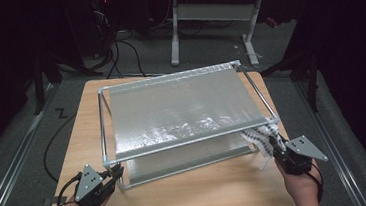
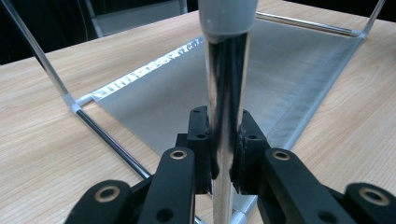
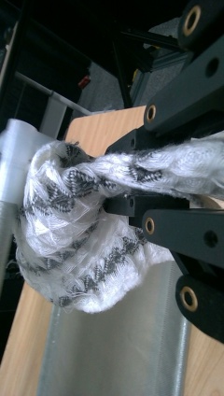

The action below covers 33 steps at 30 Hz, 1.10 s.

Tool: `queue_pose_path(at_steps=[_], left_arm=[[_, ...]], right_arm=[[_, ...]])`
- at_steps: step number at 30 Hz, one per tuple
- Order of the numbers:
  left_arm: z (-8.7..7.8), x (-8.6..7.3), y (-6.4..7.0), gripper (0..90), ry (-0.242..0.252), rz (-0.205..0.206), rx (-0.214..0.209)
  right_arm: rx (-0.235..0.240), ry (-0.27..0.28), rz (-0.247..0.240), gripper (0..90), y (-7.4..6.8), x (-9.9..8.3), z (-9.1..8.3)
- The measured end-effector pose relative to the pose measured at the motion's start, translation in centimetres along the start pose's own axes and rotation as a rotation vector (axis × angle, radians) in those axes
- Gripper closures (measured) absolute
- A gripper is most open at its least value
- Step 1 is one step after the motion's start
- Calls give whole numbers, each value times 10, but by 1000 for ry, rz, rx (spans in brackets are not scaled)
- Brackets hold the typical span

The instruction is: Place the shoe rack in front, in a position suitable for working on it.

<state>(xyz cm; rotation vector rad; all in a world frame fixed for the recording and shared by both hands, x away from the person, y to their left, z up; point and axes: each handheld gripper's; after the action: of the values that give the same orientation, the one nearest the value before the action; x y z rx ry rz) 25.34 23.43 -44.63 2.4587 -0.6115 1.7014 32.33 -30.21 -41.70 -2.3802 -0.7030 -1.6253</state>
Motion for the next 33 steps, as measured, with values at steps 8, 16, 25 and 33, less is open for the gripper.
queue_pose_path(at_steps=[8,16,25,33], left_arm=[[0,0,0,794,-1,4,-4],[1,1,-1,795,-2,4,-2],[1,1,-1,794,-6,10,0],[4,2,-9,793,-16,4,26]], right_arm=[[10,-49,11,768,2,-11,10],[46,-147,43,768,3,-32,26],[95,-301,57,769,5,-60,46],[54,-300,54,772,17,-63,35]])
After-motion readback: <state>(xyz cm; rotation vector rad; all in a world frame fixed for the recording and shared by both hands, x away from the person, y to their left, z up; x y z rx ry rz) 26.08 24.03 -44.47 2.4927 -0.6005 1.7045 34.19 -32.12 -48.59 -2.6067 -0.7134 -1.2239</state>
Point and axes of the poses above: each handheld gripper's, and its own axes: z roughly forward along the jaws, x roughly out of its top, y roughly to its right, and after that the axes turned 12 degrees about x, right-handed
